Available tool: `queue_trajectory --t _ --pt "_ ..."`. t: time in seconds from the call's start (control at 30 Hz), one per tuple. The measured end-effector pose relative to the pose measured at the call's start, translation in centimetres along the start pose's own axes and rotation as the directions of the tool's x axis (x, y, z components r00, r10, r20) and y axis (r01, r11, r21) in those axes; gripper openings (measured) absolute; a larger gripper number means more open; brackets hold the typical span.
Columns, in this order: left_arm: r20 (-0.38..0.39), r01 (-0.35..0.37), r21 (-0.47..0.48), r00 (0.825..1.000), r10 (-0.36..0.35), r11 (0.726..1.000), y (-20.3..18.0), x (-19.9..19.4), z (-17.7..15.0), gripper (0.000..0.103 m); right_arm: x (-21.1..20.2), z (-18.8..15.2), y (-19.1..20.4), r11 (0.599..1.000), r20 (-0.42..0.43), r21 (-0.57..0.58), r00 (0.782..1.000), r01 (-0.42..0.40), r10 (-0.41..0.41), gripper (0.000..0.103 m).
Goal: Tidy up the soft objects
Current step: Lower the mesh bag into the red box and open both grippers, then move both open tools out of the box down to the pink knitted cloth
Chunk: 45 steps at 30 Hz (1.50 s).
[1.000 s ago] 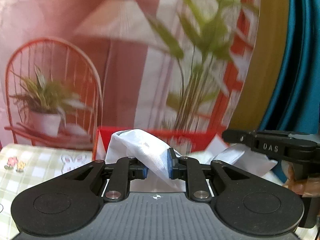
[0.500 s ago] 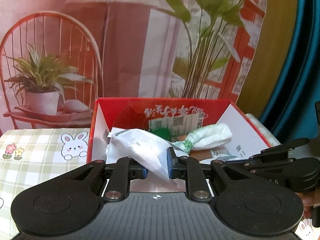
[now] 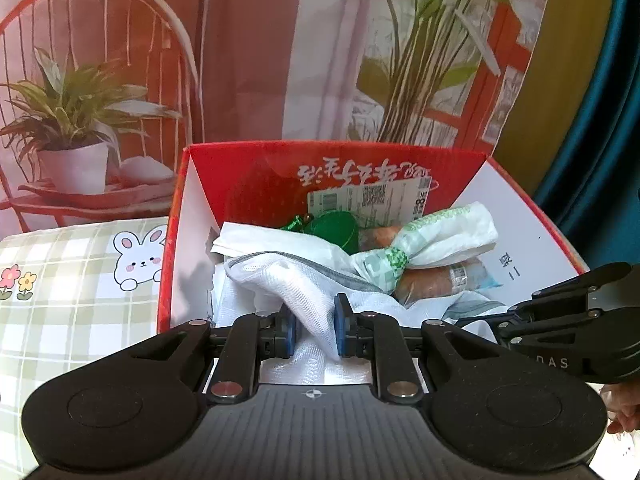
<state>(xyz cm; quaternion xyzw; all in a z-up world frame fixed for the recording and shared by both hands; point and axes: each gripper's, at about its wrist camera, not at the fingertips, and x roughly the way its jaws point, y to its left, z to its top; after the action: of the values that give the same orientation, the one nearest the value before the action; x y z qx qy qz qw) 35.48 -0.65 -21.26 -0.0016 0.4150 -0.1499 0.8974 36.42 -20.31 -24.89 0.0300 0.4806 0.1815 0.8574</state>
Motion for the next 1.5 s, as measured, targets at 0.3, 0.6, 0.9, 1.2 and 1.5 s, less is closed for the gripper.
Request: queue_trajectory --t 0.3,0.6,0.9,1.2,1.5 --pt "0.046 -0.008 0.009 0.999 0.008 1.000 -0.5 -0.8 -0.9 0.027 0.2 -0.5 -0.4 0.998 0.017 0.045 0.999 0.036 -0.037 0.002" --pt "0.191 0.000 -0.009 0.982 0.002 1.000 -0.4 -5.5 -1.4 0.077 -3.3 -1.2 -0.2 0.996 0.190 0.041 0.978 0.077 -0.083 0.028" --pt "0.291 -0.034 -0.015 0.956 0.037 0.999 -1.0 -9.6 -2.5 0.098 -8.0 -2.6 -0.8 0.994 0.403 0.080 0.909 0.081 -0.106 0.085" --pt "0.281 -0.058 0.013 0.958 0.053 0.998 -1.6 -12.4 -6.7 0.101 -10.8 -6.8 0.8 0.997 0.520 0.042 0.851 0.058 -0.072 0.103" --pt "0.194 -0.024 -0.014 0.981 0.027 1.000 -1.5 -12.1 -12.5 0.101 -10.6 -13.4 3.3 0.997 0.518 0.025 0.852 0.069 -0.072 0.103"
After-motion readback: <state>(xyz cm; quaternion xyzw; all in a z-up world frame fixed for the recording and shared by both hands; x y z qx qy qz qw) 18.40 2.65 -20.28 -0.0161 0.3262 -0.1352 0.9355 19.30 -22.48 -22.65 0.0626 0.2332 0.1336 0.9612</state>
